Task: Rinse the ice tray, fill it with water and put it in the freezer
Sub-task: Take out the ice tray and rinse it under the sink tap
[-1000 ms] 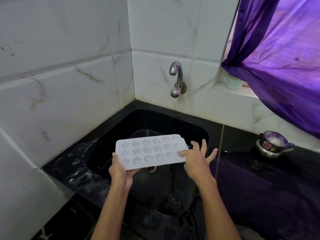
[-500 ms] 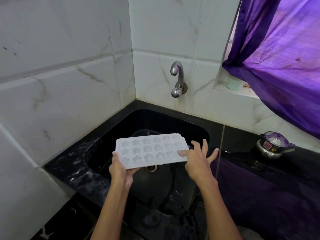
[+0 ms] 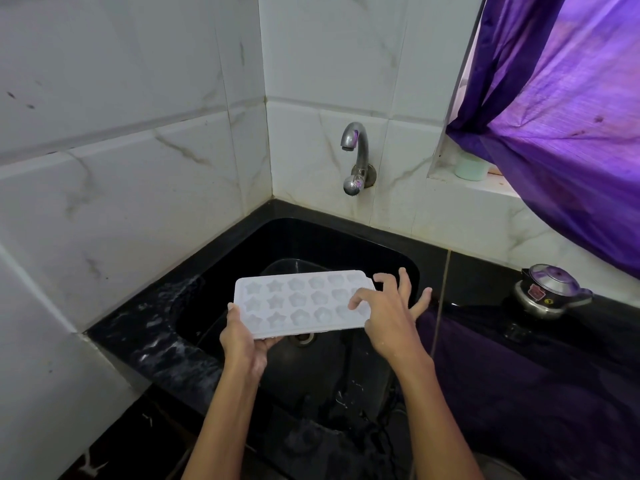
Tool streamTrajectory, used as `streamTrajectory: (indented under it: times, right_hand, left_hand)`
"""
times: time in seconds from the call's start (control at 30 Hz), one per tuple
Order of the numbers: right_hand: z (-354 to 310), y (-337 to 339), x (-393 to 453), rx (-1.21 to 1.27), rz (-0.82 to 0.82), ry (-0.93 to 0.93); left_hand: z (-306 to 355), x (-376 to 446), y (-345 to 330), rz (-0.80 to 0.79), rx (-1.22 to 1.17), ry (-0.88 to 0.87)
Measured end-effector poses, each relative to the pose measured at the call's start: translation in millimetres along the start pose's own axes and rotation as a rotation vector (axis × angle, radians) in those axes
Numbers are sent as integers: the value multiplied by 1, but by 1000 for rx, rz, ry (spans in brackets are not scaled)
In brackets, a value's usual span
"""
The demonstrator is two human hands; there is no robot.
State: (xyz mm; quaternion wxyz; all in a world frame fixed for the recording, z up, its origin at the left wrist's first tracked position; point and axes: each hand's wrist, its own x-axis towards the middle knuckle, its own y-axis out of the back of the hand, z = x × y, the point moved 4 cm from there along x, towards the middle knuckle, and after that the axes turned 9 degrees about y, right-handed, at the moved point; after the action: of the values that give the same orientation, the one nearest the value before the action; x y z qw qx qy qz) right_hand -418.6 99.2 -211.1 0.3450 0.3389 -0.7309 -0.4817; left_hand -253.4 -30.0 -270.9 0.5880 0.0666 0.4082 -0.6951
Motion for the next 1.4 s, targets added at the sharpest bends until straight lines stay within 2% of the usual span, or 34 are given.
streamTrajectory:
  times: [0.2,0.67,1.27,1.4]
  right_hand:
    - [-5,-13,-2,2,-85,45]
    - [-5,-13,-6,-35,-108,15]
    - [-14,-10,-6,-47,-116,13]
    - [-16,-7,-5,-45,-23,27]
  left_hand:
    - [-1,2,0,9,-12,6]
    - [-4,-1,-3,13,13,3]
    - [-1,0,-1,26,3,0]
    - [-1,-3,-3,24,13,0]
